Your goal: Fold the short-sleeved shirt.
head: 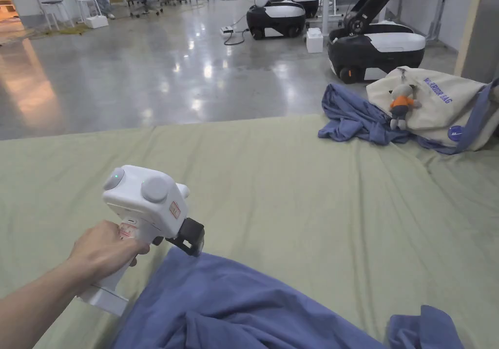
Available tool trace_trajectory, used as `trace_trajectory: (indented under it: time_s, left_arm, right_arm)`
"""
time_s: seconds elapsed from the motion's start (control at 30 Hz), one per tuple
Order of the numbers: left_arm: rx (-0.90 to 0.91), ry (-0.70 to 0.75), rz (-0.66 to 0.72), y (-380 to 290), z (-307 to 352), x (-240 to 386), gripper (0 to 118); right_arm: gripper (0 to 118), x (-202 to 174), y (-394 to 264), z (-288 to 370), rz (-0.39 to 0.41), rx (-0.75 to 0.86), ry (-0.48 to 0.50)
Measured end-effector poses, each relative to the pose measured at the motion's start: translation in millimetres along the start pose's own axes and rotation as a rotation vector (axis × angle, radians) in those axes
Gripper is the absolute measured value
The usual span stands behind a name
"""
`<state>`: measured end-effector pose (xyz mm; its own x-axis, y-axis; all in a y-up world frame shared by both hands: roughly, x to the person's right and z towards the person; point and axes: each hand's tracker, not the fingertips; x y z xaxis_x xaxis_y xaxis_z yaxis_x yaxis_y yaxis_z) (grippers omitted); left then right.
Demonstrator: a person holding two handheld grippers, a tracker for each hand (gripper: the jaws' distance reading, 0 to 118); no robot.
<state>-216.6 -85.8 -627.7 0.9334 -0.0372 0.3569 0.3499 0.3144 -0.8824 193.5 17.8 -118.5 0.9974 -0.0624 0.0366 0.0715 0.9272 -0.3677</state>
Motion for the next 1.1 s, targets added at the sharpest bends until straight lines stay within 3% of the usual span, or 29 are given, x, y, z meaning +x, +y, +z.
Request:
trace_trajectory:
  time_s: [0.1, 0.13, 0.17, 0.2, 0.27, 0.37, 0.53, 0.6, 0.67, 0.77, 0.87, 0.9, 1.0, 1.03, 1.1]
  left_arm:
    - [-0.088, -0.04, -0.05, -5, -21, 11, 89]
    - [-0.124, -0.012, -0.056, -7, -27, 16, 72]
    - [-0.136, -0.032, 0.0, -10, -22, 14, 43]
    - [-0.088, -0.09, 0.041, -14, -13, 14, 6]
    - [-0.013, -0.069, -0.015, -19, 6, 24, 6]
    - [-0.083, -0.063, -0.075, -26, 23, 35, 6]
    - [-0.002, -0.046, -0.115, -29, 66, 50, 6]
    - [0.016, -0.027, -0.156, -28, 78, 56, 6]
    - [0.015, -0.01, -0.184, -30, 88, 63, 6]
    - [0.01, -0.014, -0.199, -35, 89, 68, 6]
    - [0.003, -0.025, -0.207, -40, 85, 70, 6]
    - [0.0, -0.029, -0.206, -41, 83, 71, 6]
    - [-0.006, -0.027, -0.217, -45, 77, 74, 6]
    - [-0.01, -0.034, -0.216, -46, 75, 73, 6]
    - [-0.013, -0.039, -0.215, -47, 74, 74, 6]
  right_arm:
    - [2, 9, -7, -9, -0.028, -0.041, -0.015]
    - [2, 11, -8, -12, -0.038, -0.057, -0.017]
    - [2, 12, -9, -14, -0.041, -0.06, -0.017]
    - [2, 13, -10, -16, -0.043, -0.063, -0.018]
    - [2, 15, -11, -22, -0.049, -0.084, -0.009]
    - [2, 16, -8, -43, -0.052, -0.18, 0.034]
    - [2, 12, 14, -124, 0.033, -0.384, 0.119]
    - [2, 8, 22, -174, 0.092, -0.524, 0.092]
    - [2, 3, 26, -218, 0.124, -0.542, 0.101]
    - [2, 1, 23, -282, 0.064, -0.754, 0.091]
    - [4, 2, 11, -319, 0.003, -0.843, 0.1]
    - [17, 4, 6, -326, -0.014, -0.846, 0.087]
    - [78, 10, -8, -347, -0.038, -0.859, 0.018]
    - [83, 12, -14, -347, -0.068, -0.882, -0.004]
    - [83, 12, -16, -345, -0.134, -0.868, 0.015]
